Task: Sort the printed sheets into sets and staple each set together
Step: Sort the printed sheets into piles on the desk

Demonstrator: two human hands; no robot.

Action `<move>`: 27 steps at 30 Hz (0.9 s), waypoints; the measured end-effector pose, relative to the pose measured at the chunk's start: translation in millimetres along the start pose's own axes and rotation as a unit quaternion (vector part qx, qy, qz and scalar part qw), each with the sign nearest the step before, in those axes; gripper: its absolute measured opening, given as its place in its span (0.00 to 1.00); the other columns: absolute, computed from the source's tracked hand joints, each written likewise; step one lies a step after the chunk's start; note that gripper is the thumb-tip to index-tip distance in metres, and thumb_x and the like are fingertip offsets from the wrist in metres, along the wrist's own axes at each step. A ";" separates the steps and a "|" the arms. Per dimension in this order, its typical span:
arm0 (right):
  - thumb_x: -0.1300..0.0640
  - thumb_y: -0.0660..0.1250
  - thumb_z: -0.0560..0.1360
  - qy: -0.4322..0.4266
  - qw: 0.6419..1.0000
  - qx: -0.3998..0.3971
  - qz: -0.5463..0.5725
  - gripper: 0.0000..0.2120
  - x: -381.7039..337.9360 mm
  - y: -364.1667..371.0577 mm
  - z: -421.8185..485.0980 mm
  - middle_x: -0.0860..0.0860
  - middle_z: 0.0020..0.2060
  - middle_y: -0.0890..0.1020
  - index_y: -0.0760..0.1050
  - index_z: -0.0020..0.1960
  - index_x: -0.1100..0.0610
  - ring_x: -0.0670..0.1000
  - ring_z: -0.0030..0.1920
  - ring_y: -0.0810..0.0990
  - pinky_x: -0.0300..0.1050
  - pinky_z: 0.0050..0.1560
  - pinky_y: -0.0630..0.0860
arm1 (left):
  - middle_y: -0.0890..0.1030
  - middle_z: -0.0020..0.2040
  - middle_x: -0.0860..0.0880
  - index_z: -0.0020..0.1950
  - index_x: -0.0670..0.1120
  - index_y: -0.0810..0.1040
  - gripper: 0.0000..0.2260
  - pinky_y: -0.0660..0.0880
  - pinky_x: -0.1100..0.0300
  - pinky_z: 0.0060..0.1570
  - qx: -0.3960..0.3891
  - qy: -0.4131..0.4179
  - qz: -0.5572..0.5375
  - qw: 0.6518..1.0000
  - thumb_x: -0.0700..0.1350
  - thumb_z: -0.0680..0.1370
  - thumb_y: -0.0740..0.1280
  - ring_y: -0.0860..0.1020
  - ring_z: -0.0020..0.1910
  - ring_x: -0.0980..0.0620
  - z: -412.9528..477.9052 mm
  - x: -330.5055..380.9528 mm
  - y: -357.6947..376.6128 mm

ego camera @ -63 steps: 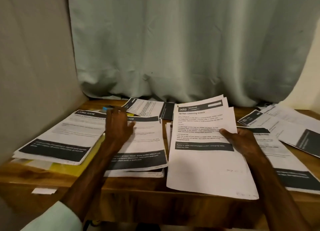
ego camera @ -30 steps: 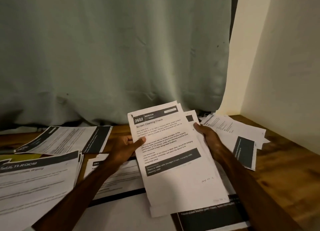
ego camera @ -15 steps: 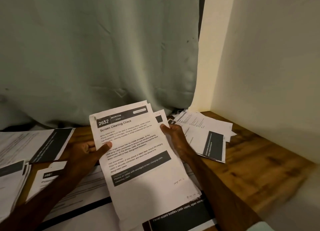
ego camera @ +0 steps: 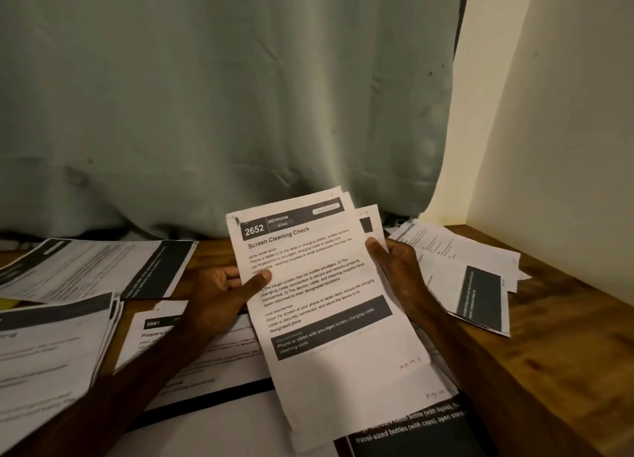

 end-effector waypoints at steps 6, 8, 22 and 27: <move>0.58 0.62 0.84 0.005 0.999 -0.003 0.041 0.09 -10.0 0.9 -6.3 0.48 0.42 0.88 0.80 0.58 0.58 0.50 0.40 0.88 0.40 0.35 0.82 | 0.87 0.54 0.42 0.62 0.37 0.81 0.13 0.83 0.59 0.38 -0.027 -0.004 -0.013 1.000 0.33 0.78 0.69 0.87 0.48 0.46 0.3 6.1 -5.1; 0.56 0.62 0.84 0.013 0.999 0.002 0.047 0.11 -13.0 -1.9 -9.1 0.51 0.43 0.88 0.80 0.59 0.59 0.53 0.39 0.88 0.44 0.34 0.83 | 0.87 0.53 0.43 0.63 0.37 0.81 0.13 0.83 0.58 0.39 -0.037 -0.001 -0.004 0.999 0.33 0.78 0.70 0.87 0.48 0.45 0.6 8.6 -6.0; 0.55 0.60 0.84 -0.008 0.995 0.023 0.092 0.15 -27.4 -10.8 -18.2 0.58 0.57 0.86 0.78 0.66 0.58 0.62 0.54 0.86 0.61 0.53 0.83 | 0.88 0.47 0.48 0.58 0.39 0.82 0.10 0.82 0.62 0.36 -0.060 -0.016 0.042 0.997 0.35 0.77 0.71 0.87 0.45 0.49 1.6 16.9 -8.3; 0.51 0.64 0.80 -0.002 0.995 0.019 0.102 0.19 -25.7 -9.9 -18.1 0.59 0.60 0.84 0.77 0.67 0.58 0.65 0.57 0.84 0.69 0.59 0.79 | 0.88 0.46 0.49 0.57 0.41 0.83 0.09 0.82 0.62 0.36 -0.070 -0.022 0.036 0.997 0.35 0.77 0.71 0.87 0.44 0.50 0.7 16.6 -8.2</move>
Point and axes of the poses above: each hand's wrist, its own z-axis towards the middle knuckle, its own y-axis out of the palm, x = y × z, the point moved 3 cm from there along z, towards the middle knuckle
